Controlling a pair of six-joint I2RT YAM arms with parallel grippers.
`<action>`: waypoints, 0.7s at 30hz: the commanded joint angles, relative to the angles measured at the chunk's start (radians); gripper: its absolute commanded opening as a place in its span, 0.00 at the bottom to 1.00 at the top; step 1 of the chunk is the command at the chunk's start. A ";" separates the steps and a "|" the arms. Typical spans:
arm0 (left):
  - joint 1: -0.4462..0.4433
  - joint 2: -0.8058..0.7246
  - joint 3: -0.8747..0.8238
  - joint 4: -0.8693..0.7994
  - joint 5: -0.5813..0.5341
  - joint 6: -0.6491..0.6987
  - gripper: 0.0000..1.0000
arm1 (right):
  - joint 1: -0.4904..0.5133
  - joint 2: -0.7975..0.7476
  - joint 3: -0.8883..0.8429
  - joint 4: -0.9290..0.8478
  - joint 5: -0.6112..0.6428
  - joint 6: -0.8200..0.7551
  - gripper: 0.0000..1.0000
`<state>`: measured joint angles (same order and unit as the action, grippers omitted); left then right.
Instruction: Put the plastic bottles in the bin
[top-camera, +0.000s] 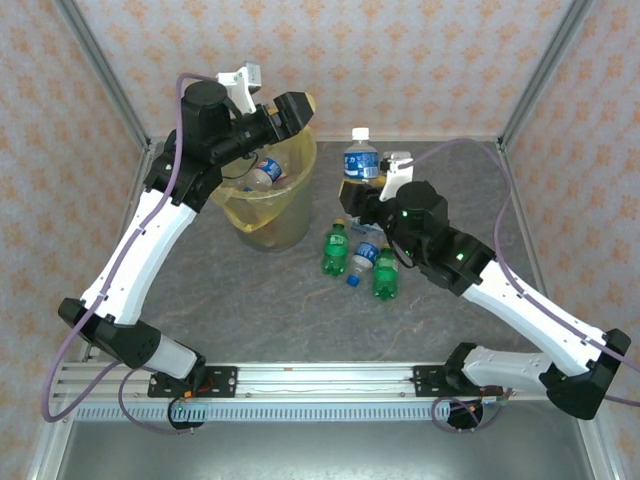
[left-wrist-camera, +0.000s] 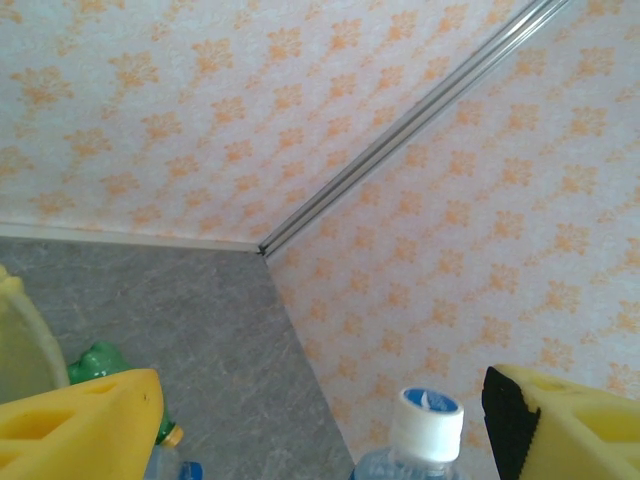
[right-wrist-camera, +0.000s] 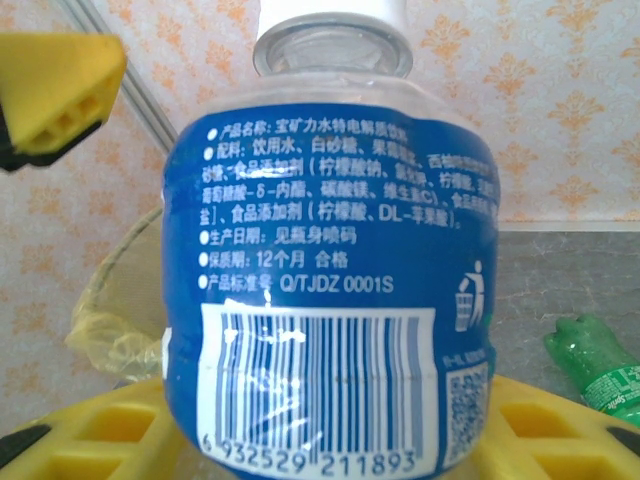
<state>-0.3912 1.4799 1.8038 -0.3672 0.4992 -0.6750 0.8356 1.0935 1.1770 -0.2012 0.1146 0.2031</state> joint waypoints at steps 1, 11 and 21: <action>-0.005 0.011 0.009 0.064 0.049 -0.010 0.83 | 0.034 -0.030 -0.008 0.015 0.068 -0.046 0.48; -0.009 0.045 0.027 0.064 0.153 0.003 0.81 | 0.072 -0.038 -0.018 0.049 0.066 -0.091 0.48; -0.072 0.083 0.059 0.038 0.216 0.080 0.73 | 0.072 0.001 0.007 0.034 0.057 -0.140 0.48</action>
<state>-0.4507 1.5604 1.8137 -0.3424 0.6697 -0.6376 0.9028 1.0866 1.1683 -0.1890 0.1612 0.0952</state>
